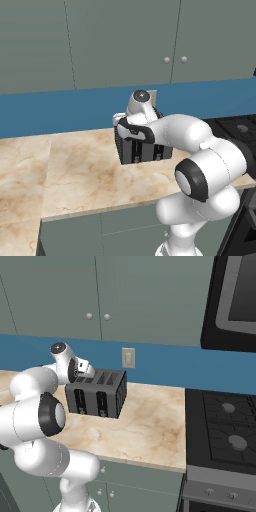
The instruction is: Start the toaster. Once the lever pops up, take the bread to the plate on the dining counter.
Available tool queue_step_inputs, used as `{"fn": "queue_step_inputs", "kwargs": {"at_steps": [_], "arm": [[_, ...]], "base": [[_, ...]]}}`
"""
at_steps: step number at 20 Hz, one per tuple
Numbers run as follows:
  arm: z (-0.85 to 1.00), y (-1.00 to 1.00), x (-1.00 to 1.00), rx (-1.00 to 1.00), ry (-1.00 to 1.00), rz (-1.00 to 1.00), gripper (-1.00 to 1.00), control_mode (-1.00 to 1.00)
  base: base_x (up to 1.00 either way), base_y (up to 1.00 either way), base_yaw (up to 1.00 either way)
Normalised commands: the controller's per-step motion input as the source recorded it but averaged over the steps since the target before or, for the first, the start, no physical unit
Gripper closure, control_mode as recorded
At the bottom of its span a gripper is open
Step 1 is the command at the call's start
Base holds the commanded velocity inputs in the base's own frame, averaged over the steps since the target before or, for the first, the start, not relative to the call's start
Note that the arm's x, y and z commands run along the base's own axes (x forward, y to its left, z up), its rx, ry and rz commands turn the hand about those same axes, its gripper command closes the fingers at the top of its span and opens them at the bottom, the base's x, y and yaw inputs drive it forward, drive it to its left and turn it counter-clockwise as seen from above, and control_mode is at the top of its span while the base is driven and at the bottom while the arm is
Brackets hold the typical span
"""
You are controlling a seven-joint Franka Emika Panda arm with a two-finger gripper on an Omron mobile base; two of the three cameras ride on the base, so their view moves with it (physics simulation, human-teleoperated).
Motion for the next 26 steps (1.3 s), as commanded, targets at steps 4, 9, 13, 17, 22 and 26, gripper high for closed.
{"fn": "queue_step_inputs", "kwargs": {"at_steps": [4,9,13,17,22,26], "arm": [[0.0,0.0,0.0,0.0,0.0,0.0,-1.0,-1.0],[0.0,0.0,0.0,0.0,0.0,0.0,-1.0,-1.0],[0.0,0.0,0.0,0.0,0.0,0.0,-1.0,-1.0],[0.0,0.0,0.0,0.0,0.0,0.0,-1.0,-1.0],[0.0,0.0,0.0,0.0,0.0,0.0,-1.0,-1.0],[0.0,0.0,0.0,0.0,0.0,0.0,-1.0,-1.0]], "base": [[0.0,0.0,0.0],[0.0,0.0,0.0],[0.0,0.0,0.0],[0.0,0.0,0.0],[0.0,0.0,0.0],[0.0,0.0,0.0]]}}
